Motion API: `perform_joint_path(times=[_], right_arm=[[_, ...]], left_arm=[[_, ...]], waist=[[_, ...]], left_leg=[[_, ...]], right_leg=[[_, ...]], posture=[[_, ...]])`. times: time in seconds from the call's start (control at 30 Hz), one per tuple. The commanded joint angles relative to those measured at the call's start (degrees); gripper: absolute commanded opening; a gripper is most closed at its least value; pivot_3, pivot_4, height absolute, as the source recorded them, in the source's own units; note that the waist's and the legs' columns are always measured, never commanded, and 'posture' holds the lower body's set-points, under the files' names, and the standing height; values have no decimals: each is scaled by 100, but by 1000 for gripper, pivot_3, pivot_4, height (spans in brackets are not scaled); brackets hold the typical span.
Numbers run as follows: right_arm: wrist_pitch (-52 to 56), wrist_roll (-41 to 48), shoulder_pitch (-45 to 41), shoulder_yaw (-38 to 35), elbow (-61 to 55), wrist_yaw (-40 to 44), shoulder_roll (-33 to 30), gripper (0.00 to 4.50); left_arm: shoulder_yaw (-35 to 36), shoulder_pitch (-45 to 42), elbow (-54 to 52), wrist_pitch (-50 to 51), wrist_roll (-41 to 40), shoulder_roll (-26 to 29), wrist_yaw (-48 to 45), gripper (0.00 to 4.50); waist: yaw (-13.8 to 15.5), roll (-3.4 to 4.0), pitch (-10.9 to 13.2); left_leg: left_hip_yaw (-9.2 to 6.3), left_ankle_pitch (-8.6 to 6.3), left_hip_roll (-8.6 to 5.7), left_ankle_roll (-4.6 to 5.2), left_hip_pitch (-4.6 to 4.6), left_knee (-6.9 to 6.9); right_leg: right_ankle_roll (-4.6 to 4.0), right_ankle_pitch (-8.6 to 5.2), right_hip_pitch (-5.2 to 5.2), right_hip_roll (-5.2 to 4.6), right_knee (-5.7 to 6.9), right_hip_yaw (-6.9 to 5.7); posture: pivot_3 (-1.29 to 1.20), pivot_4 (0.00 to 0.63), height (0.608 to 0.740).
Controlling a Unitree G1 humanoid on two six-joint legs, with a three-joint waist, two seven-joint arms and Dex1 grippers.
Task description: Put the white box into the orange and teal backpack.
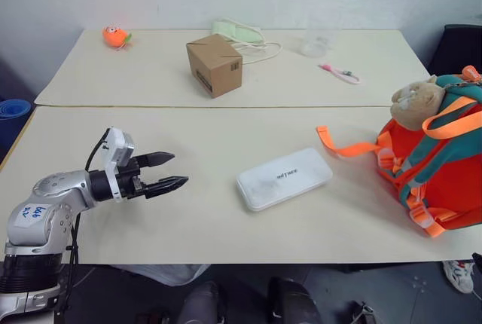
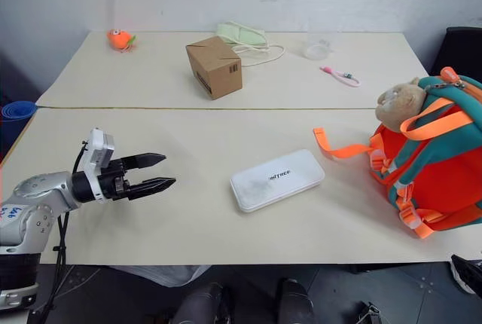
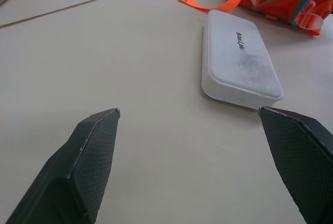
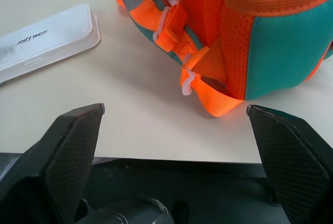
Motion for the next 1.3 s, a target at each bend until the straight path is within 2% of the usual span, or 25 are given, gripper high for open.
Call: perform_joint_path(times=[0.03, 0.37, 0.7, 0.83, 0.9, 1.0, 1.17, 1.3], right_arm=[[-97, -29, -50, -62, 116, 33, -64, 4500], [-158, -156, -27, -71, 188, 183, -14, 4500], [-321, -166, -153, 4, 78, 5, 262, 4500], [-235, 42, -171, 217, -328, 53, 272, 4500], [-173, 203, -181, 345, -618, 51, 255, 4106], [-71, 156, -624, 1066, -1295, -157, -71, 3244], [54, -248, -1476, 2123, -1559, -355, -720, 1536], [-9, -983, -2640, 3266, -1091, -730, -1044, 150]], left_arm=[[81, 80, -202, -76, -42, 36, 14, 4475], [91, 126, -205, -78, -29, 86, 67, 4475], [-48, -185, 30, -220, 121, 78, 35, 4475], [-77, -162, -33, -256, 111, 90, -48, 4475], [-108, -90, -115, -308, 120, 118, -132, 4500], [-613, 329, -363, -940, 649, 292, -499, 3873], [-1177, 363, -398, -1379, 1028, 229, -638, 2361], [-1578, 34, -380, -1418, 1148, -92, -559, 1136]], waist=[[0, 0, 0], [1, 0, 0], [5, 0, 0], [-11, 0, 0], [-24, 3, -1], [-75, 1, -2], [-97, 5, -3], [-21, 4, -4]], left_leg=[[0, 0, 0, 0, 0, 0], [0, 0, 0, 0, 0, 0], [0, 1, 0, -1, 0, 0], [1, 1, -1, -2, 0, 0], [2, 2, 0, -4, 1, 0], [2, 4, 3, -7, 2, 0], [12, 6, -3, 0, 6, 2], [2, 15, -5, 2, -6, 14]], right_leg=[[0, 0, 0, 0, 0, 0], [0, 0, 0, 0, 0, 0], [0, 0, 0, 0, 1, -1], [1, 0, 0, 0, 1, 0], [1, 0, -2, 1, 6, 1], [1, 0, -1, 5, 8, 1], [6, 5, -5, -1, 11, 12], [4, 4, -6, -1, 11, -3]], posture=[[0, 150, 740], [0, 150, 740], [0, 150, 740], [0, 150, 740], [0, 150, 740], [0, 150, 740], [0, 150, 740], [0, 150, 740]])
